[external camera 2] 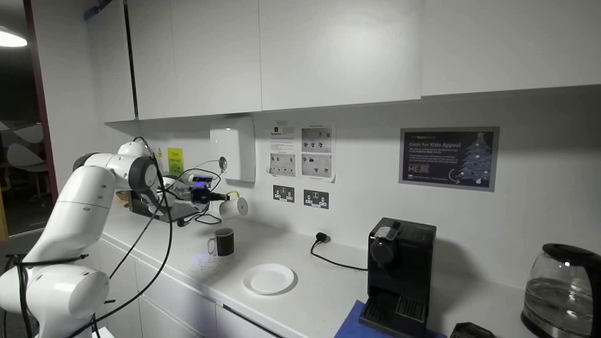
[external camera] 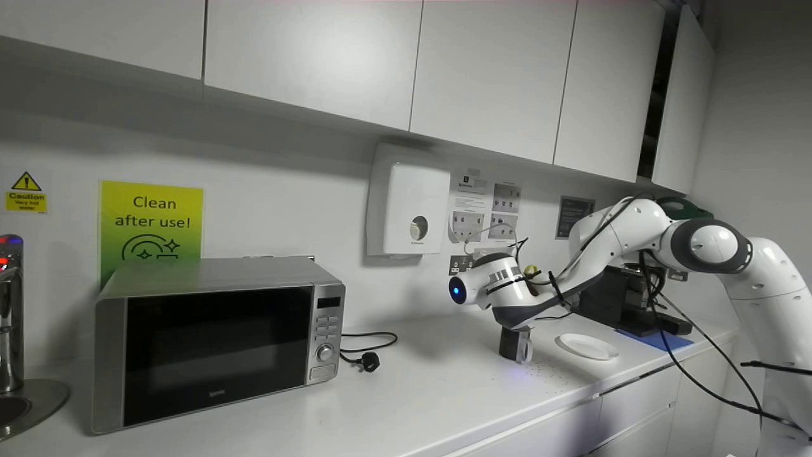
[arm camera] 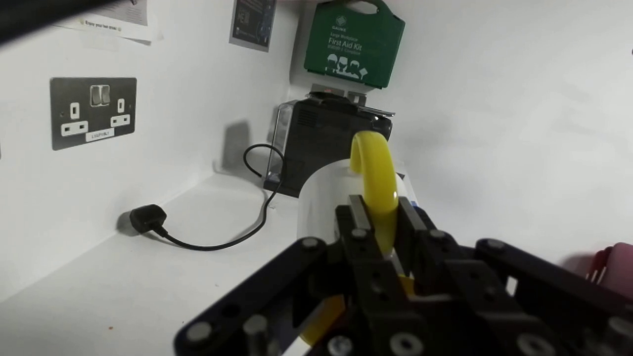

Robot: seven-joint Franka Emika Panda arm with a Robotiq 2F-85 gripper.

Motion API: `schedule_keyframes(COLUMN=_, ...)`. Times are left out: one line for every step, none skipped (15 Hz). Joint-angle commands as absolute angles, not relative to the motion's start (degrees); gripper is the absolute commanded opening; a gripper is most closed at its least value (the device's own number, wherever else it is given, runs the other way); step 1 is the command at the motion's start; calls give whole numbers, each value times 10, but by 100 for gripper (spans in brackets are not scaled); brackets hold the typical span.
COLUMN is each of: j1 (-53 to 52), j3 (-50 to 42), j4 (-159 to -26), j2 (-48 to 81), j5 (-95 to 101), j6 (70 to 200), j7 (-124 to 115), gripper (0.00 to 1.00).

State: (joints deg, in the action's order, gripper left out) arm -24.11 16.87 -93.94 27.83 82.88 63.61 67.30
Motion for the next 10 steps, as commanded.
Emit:
schedule_keyframes(j1=-251, j3=160, j4=-914, j2=287, j5=855, j6=618, j7=705, gripper=5)
schedule_keyframes(j1=-252, j3=160, j4=-913, j2=288, j5=856, j6=618, j7=706, gripper=5)
schedule_keyframes(j1=-252, j3=160, j4=-912, j2=289, j5=857, j6=618, j7=708, gripper=5)
schedule_keyframes(j1=-253, j3=160, j4=-910, j2=290, j5=858, j6=618, j7=709, gripper=5)
schedule_keyframes(j1=-253, j3=160, j4=-908, j2=291, j5=859, j6=618, j7=711, gripper=5)
schedule_keyframes(j1=-254, j3=160, j4=-907, j2=292, j5=861, j6=618, j7=713, gripper=5)
schedule_keyframes(j1=-254, j3=160, j4=-905, j2=293, j5=860, j6=619, j7=711, gripper=5)
schedule_keyframes(j1=-254, j3=160, j4=-903, j2=294, j5=859, j6=620, j7=709, gripper=5)
schedule_keyframes(j1=-254, j3=161, j4=-902, j2=294, j5=858, j6=621, j7=707, gripper=5)
schedule_keyframes(j1=-254, j3=161, j4=-901, j2=294, j5=855, j6=622, j7=704, gripper=5)
